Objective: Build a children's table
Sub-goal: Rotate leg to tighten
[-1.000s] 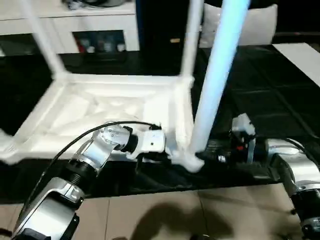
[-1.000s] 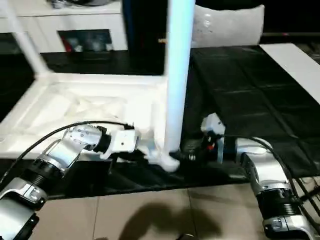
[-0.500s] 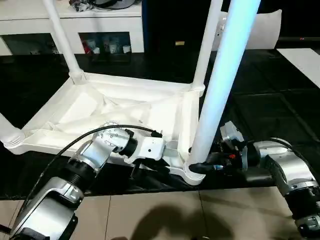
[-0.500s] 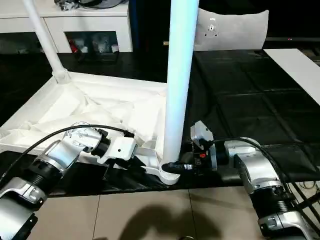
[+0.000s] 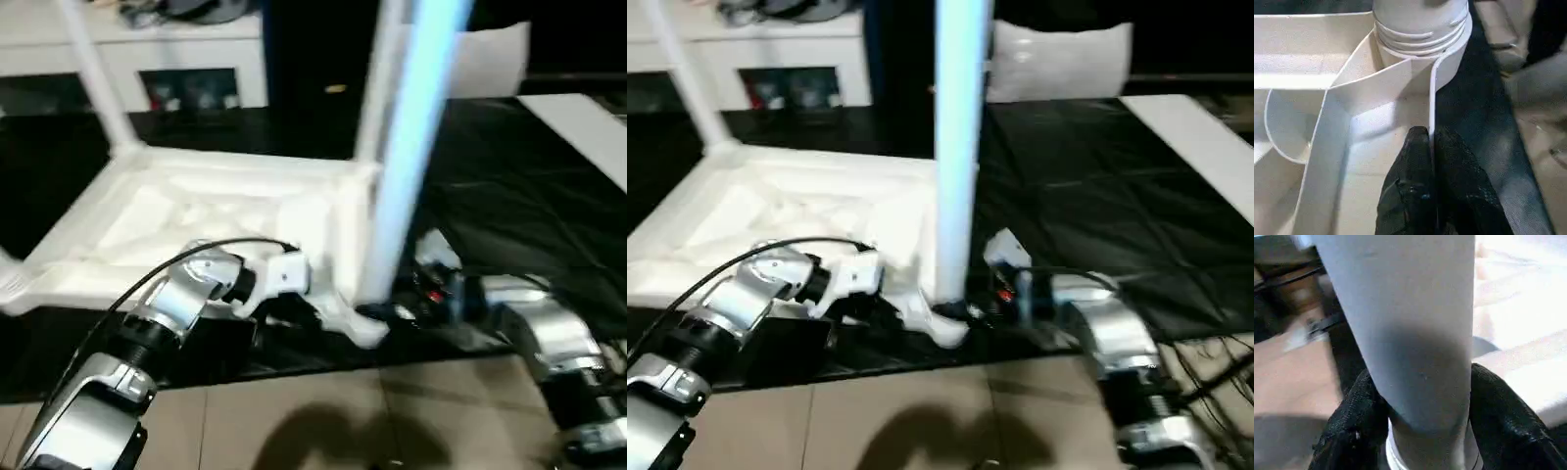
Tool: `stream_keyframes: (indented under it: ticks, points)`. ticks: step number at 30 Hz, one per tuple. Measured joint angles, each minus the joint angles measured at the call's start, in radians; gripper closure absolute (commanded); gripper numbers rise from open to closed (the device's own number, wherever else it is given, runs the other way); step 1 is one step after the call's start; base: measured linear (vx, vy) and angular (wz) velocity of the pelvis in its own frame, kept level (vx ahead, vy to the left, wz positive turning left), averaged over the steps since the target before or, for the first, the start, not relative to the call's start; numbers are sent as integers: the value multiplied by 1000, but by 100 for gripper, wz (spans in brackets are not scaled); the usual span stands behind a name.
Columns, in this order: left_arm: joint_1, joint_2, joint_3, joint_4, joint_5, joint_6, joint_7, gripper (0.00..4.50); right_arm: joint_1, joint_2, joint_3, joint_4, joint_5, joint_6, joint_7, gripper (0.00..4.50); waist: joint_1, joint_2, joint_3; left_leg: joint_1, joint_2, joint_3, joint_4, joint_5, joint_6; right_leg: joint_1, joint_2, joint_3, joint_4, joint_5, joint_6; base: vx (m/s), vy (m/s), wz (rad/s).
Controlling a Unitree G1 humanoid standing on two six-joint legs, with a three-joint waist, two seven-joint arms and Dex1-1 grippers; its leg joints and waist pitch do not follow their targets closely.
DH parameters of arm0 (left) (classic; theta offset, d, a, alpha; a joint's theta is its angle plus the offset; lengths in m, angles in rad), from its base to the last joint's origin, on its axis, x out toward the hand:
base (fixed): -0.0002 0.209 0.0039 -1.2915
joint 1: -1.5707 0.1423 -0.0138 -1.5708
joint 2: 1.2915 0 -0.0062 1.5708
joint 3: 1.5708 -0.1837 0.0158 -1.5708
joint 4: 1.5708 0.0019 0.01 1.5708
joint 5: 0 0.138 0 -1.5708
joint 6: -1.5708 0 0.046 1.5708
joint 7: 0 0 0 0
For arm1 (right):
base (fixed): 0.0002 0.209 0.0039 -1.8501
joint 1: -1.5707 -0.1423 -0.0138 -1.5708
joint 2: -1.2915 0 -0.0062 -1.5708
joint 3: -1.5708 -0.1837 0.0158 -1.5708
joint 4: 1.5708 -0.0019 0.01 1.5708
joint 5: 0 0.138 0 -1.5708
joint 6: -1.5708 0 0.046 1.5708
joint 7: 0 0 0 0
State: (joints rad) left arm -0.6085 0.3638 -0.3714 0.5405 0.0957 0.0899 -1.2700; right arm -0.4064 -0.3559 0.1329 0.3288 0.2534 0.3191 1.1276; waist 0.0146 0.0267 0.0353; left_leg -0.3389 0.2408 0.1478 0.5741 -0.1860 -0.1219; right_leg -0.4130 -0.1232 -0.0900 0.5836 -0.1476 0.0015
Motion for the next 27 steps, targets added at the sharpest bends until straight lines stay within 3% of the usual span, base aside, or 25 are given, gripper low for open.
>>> stream_keyframes:
  ticks: [3, 6, 9, 10, 11, 18, 22, 27]
  points:
    - [4, -30, 54, -7, 23, 103, 140, 450, -77, 131, -45, 107, -43, -1, -244, 246, -46, -1, 1, 1, 0, -4, 2, -1, -1, -4, 1, -4, -4, 0, 0, -19, 2, -6]
    - [-5, -82, 90, 4, 41, 173, 269, 450, -155, 229, -77, 207, -67, -5, -475, 246, -87, 2, 1, -2, 0, -16, 6, -2, -4, -4, 1, -19, -14, 0, 1, -42, 11, -17]
    - [-23, -180, 111, 29, 57, 229, 414, 450, -196, 271, -111, 280, -99, -46, -627, 246, -102, 2, 2, -13, 0, -25, 8, -2, -4, -3, -1, -35, -32, 0, 1, 0, 0, 0]
    - [-23, -202, 112, 29, 57, 243, 444, 450, -196, 279, -123, 290, -100, -59, -653, 192, -106, 2, 2, -14, 0, -26, 7, -2, -4, -1, -1, -35, -37, 0, 0, 0, 0, 0]
    - [-24, -213, 112, 31, 57, 249, 462, 450, -196, 282, -128, 295, -101, -68, -668, 192, -108, 2, 2, -14, -1, -26, 7, -2, -4, 0, -1, -34, -39, 0, -1, 0, 0, 0]
    - [-30, -231, 103, 32, 71, 247, 499, 450, -191, 295, -154, 312, -100, -113, -673, 130, -97, 4, 3, -14, -2, -25, 7, -2, -4, 2, -2, -31, -39, 6, -10, 0, 0, 0]
    - [-33, -213, 78, 36, 73, 197, 476, 450, -109, 216, -133, 232, -86, -157, -532, 97, -74, 5, 3, -16, -2, -25, 4, -2, -4, 2, -2, -30, -38, 15, -12, 0, 0, 0]
    - [-33, -161, 55, 52, 67, 101, 407, 450, -26, 113, -122, 118, -48, -158, -349, 58, -48, 5, 3, -13, -1, -23, 3, -2, -4, 1, -2, -27, -27, 28, -12, 0, 0, 0]
